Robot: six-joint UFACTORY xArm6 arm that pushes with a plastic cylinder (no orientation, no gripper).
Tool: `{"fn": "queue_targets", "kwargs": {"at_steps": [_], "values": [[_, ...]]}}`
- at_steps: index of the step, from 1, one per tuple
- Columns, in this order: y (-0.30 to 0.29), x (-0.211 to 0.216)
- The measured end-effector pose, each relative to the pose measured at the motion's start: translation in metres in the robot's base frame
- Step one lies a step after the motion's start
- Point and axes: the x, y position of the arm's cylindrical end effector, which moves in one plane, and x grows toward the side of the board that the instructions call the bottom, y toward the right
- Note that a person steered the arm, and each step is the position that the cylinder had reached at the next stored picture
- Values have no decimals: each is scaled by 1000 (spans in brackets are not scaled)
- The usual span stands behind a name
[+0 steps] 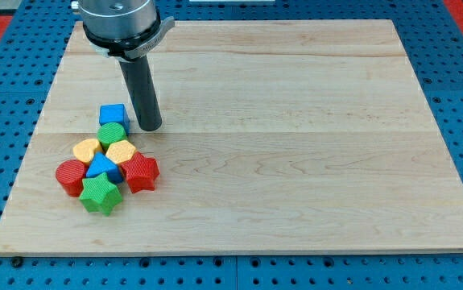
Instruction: Push the green star into the red star
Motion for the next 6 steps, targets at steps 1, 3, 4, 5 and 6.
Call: {"fn": "queue_targets", "kwargs": {"at_steps": [1, 3, 4, 5, 6], "values": [[0, 0], [0, -34], [0, -71], [-33, -93], [-118, -93]]}}
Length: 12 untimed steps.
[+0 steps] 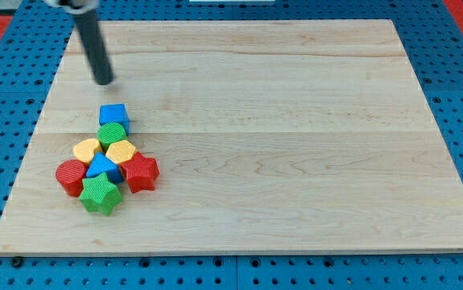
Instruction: Push the green star into the red star
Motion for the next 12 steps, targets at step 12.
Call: {"fn": "queue_targets", "kwargs": {"at_steps": [12], "values": [[157, 232]]}}
